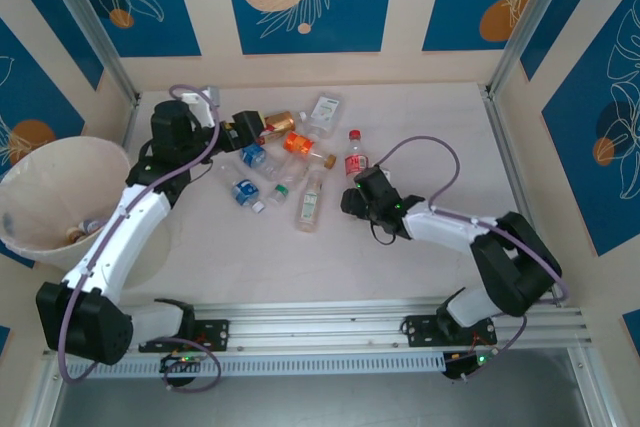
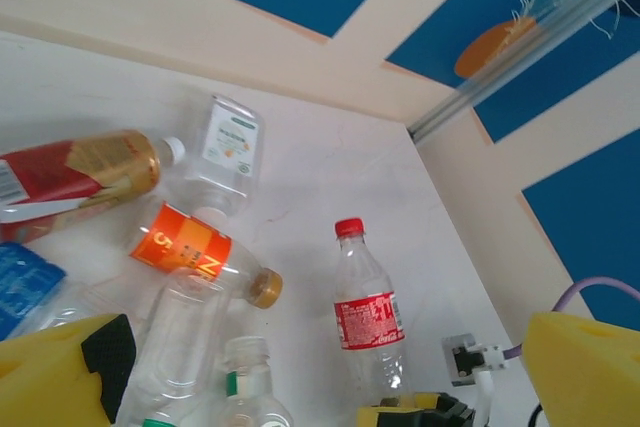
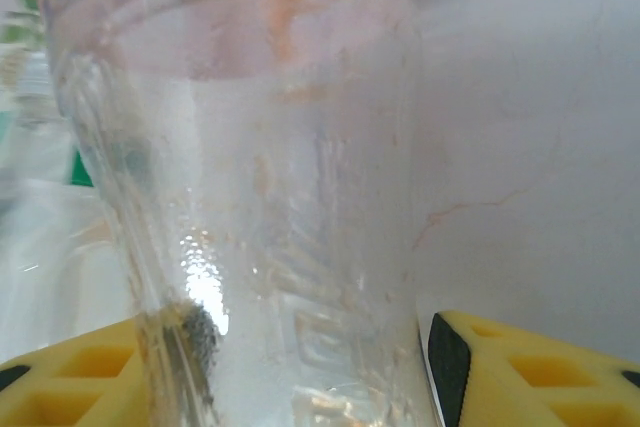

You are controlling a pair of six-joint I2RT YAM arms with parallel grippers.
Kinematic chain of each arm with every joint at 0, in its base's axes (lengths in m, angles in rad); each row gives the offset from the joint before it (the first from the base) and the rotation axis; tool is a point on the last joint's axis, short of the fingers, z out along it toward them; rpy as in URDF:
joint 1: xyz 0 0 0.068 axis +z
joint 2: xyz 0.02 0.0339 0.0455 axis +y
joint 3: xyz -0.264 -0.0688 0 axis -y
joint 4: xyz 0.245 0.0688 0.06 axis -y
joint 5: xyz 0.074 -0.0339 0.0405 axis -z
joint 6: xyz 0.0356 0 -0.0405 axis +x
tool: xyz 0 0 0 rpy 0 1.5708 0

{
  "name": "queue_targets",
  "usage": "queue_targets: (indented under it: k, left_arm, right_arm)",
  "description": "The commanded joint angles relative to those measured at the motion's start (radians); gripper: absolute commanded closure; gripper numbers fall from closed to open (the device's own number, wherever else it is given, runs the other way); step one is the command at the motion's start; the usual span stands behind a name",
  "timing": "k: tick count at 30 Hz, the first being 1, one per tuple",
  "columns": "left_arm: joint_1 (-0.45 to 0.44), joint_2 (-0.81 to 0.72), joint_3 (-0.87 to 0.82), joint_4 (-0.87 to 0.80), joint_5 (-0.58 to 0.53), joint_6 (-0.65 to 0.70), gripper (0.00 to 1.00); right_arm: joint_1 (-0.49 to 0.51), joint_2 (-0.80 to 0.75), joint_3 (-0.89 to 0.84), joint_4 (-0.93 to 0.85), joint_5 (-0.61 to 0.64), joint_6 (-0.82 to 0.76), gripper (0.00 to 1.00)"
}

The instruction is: Put the plastic bottles in the bin

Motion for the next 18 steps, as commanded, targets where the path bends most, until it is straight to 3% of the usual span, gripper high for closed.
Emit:
queue_targets:
  k: [1, 5, 11, 18]
  left_arm:
    - [-0.033, 0.048, 0.037, 0.060, 0.088, -0.017, 0.00]
    - [-0.072, 0.123, 0.064, 0.116, 0.191, -0.041, 0.00]
    - [-0.143, 0.198, 0.073, 0.223, 0.242, -0.100, 0.00]
    - [-0.164, 0.283, 0.089, 0.365, 0.307, -0.217, 0.00]
  right_arm:
    - [-0.011, -0.081, -0.066, 0.199, -0.047, -0.105, 0.66]
    - [-0.018, -0.146, -0.106, 0.300, -0.156, -0.175, 0.66]
    - [-0.013, -0.200, -0.146, 0.442, -0.307, -0.228, 0.68]
    - [-0.005, -0.199, -0.128, 0.508, -0.457, -0.266, 0.67]
